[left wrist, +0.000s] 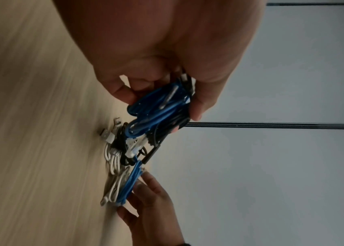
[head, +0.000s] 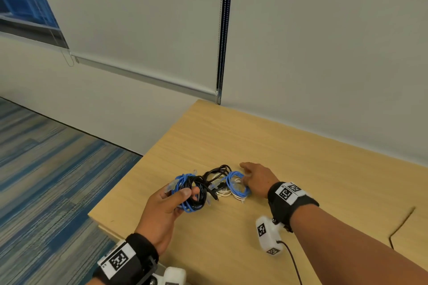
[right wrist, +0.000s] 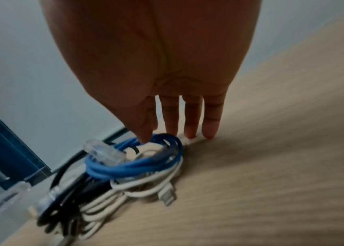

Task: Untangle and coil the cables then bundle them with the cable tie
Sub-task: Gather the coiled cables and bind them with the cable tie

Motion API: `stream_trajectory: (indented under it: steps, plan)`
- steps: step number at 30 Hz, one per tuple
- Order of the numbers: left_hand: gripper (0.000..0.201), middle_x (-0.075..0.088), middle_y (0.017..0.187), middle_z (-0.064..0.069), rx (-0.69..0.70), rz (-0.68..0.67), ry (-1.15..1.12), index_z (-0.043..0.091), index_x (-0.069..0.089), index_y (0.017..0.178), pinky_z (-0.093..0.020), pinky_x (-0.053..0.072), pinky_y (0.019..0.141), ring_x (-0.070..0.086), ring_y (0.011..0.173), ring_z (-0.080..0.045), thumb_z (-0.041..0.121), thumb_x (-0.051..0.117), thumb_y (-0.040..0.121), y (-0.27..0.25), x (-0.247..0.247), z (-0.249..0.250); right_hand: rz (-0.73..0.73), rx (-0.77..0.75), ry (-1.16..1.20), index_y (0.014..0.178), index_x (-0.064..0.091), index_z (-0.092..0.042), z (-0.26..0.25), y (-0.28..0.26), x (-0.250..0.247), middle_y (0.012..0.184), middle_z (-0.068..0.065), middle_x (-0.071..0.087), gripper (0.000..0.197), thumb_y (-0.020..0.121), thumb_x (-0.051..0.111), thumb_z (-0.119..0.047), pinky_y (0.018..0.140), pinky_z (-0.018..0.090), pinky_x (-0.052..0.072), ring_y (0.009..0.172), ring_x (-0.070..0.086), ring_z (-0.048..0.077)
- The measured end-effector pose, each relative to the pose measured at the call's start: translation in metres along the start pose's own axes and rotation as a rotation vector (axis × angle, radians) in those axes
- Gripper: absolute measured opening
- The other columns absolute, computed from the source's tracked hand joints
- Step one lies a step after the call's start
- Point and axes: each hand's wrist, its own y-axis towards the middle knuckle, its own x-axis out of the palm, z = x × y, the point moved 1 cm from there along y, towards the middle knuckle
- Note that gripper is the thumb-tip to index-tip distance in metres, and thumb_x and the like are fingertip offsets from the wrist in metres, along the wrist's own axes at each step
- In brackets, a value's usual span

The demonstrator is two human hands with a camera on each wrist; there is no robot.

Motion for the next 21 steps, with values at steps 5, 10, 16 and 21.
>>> stream_trajectory:
  steps: [5,10,16,21]
  plan:
    - [0.022,0.076,0.098,-0.018,0.002,0.01,0.0,0.012,0.076,0.108,-0.042,0.052,0.092,0.074,0.087,-0.021,0.005,0.064,0.091,0.003,-0.01,0.002,0.068,-0.003,0.054,0.105,0.065,-0.018,0.006,0.001,0.002,0.111,0.008,0.07,0.021,0.095,0.053,-0.005,0.084,0.033,0.049,0.099,0.064,0.027]
    - [0.023,0.075,0.092,-0.016,-0.014,0.016,-0.038,0.006,0.074,0.11,-0.041,0.052,0.089,0.073,0.084,-0.021,0.004,0.063,0.09,0.001,-0.012,-0.004,0.025,-0.083,-0.017,0.111,0.066,-0.014,0.002,0.001,-0.005,0.117,0.009,0.066,0.026,0.096,0.048,-0.002,0.085,0.032,0.045,0.105,0.06,0.028]
    - [0.029,0.076,0.098,-0.018,-0.036,0.009,-0.036,0.002,0.069,0.118,-0.044,0.052,0.094,0.072,0.088,-0.022,0.004,0.064,0.09,-0.011,-0.002,-0.014,-0.016,-0.017,-0.144,0.13,0.064,-0.022,0.002,0.0,0.019,0.128,0.011,0.053,0.032,0.097,0.062,-0.026,0.096,0.038,0.051,0.111,0.06,0.03]
    - [0.025,0.077,0.104,-0.017,0.008,0.013,0.056,0.004,0.07,0.114,-0.037,0.05,0.097,0.073,0.093,-0.018,-0.002,0.061,0.092,-0.013,0.008,-0.013,0.016,-0.069,-0.155,0.107,0.068,-0.021,0.015,-0.018,0.012,0.113,0.009,0.054,0.012,0.098,0.059,-0.023,0.087,0.038,0.049,0.1,0.057,0.029]
